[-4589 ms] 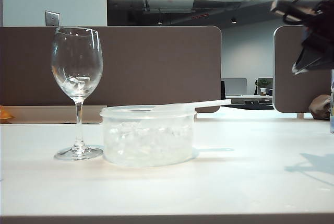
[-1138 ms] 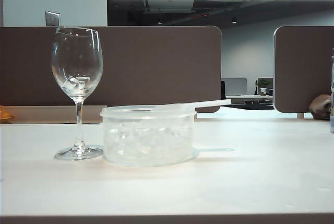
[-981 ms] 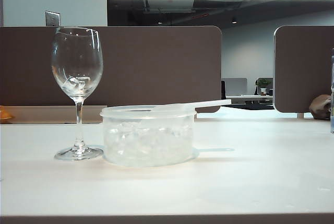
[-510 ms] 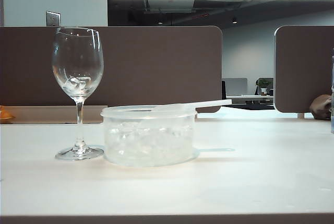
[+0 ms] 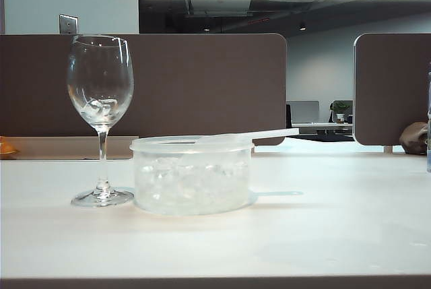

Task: Pick up an ice shovel filled with ice cubes and pour the ice from the shovel into the glass.

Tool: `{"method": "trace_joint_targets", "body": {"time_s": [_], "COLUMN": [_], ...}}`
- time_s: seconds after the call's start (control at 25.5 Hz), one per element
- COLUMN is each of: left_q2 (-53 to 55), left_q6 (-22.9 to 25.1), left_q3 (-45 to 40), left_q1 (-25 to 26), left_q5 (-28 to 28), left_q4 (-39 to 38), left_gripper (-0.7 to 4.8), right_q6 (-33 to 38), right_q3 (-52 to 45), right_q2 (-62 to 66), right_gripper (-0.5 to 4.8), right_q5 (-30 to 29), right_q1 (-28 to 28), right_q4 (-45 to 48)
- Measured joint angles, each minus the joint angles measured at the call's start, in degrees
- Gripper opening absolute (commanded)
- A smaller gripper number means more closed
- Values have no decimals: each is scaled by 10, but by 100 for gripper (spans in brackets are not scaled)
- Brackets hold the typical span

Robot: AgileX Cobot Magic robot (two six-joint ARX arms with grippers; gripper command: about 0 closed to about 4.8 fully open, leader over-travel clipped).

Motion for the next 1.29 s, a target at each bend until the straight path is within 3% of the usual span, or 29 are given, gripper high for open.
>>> {"method": "trace_joint_targets", "body": {"time_s": [0.24, 1.29], "left_q2": [0, 0], "left_q6": [0, 0], "left_q3": [0, 0], "left_q1": [51, 71], "left_q5": [-1, 0], "left_q4": [0, 0], "left_gripper": [29, 29], "right_q6": [0, 0], "right_q3": [0, 0], "right_q2": [0, 0], "right_gripper": [-5, -5], "right_q5": [0, 0], "right_q1": [0, 0], "right_q4": [0, 0]}}
